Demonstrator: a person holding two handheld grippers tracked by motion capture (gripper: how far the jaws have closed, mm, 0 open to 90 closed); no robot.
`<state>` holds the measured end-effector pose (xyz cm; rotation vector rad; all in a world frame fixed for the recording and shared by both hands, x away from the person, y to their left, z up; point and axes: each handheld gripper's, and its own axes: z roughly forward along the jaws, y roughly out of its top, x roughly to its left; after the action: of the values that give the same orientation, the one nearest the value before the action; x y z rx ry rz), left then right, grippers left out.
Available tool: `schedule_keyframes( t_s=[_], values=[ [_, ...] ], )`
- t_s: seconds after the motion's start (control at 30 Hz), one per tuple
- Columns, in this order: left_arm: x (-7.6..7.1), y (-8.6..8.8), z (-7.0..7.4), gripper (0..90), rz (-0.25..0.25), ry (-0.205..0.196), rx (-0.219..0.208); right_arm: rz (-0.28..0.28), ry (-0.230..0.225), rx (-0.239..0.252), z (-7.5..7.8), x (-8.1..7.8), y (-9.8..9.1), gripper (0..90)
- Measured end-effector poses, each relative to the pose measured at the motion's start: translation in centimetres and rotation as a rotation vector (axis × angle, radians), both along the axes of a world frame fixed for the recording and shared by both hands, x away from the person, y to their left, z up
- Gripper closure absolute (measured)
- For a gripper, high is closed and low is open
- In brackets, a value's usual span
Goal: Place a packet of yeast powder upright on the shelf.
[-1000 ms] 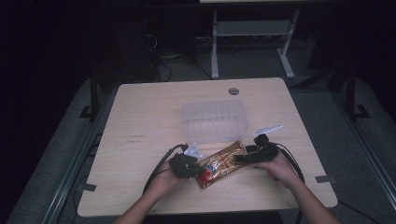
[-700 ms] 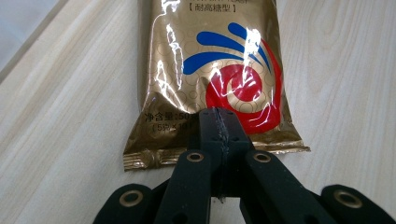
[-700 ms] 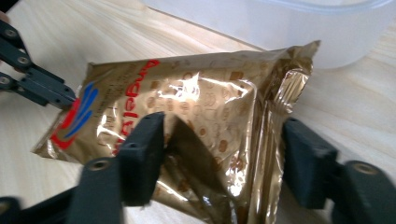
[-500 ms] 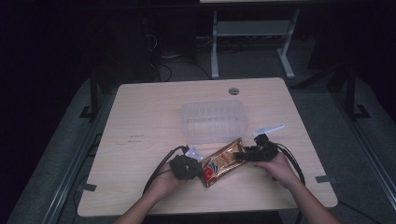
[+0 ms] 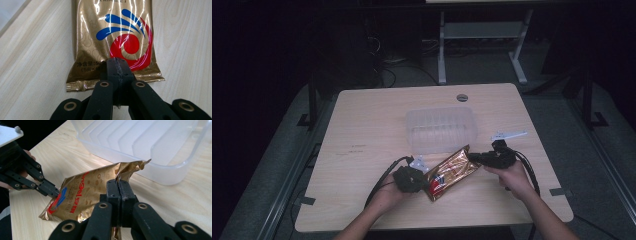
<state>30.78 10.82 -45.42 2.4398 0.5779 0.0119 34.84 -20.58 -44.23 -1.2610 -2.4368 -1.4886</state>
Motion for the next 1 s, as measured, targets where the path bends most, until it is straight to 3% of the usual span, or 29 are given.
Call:
schedule_keyframes(
  t_s=[0.23,0.37,0.57,0.6,0.67,1.0],
  values=[
    [0.0,0.1,0.1,90.0,-0.003,0.004,-0.011,0.039,-0.065,-0.011,0.8,-0.5,0.1,90.0],
    [-0.1,0.7,0.6,89.8,0.006,0.006,-0.067,0.053,-0.111,-0.006,1.9,-0.9,-0.1,90.0],
    [-0.2,1.9,1.1,72.3,0.032,0.006,-0.091,0.060,-0.149,0.020,3.3,-1.3,-0.3,90.0],
    [-0.3,2.2,1.2,72.3,0.036,0.009,-0.091,0.062,-0.152,0.028,3.5,-1.3,-0.3,90.0],
    [-0.3,2.9,1.3,64.0,0.049,0.024,-0.098,0.064,-0.164,0.051,4.3,-1.4,-0.3,90.0],
    [0.1,4.3,1.4,47.7,0.077,0.029,-0.117,0.088,-0.213,0.145,7.0,-1.5,0.2,90.0]
  ],
)
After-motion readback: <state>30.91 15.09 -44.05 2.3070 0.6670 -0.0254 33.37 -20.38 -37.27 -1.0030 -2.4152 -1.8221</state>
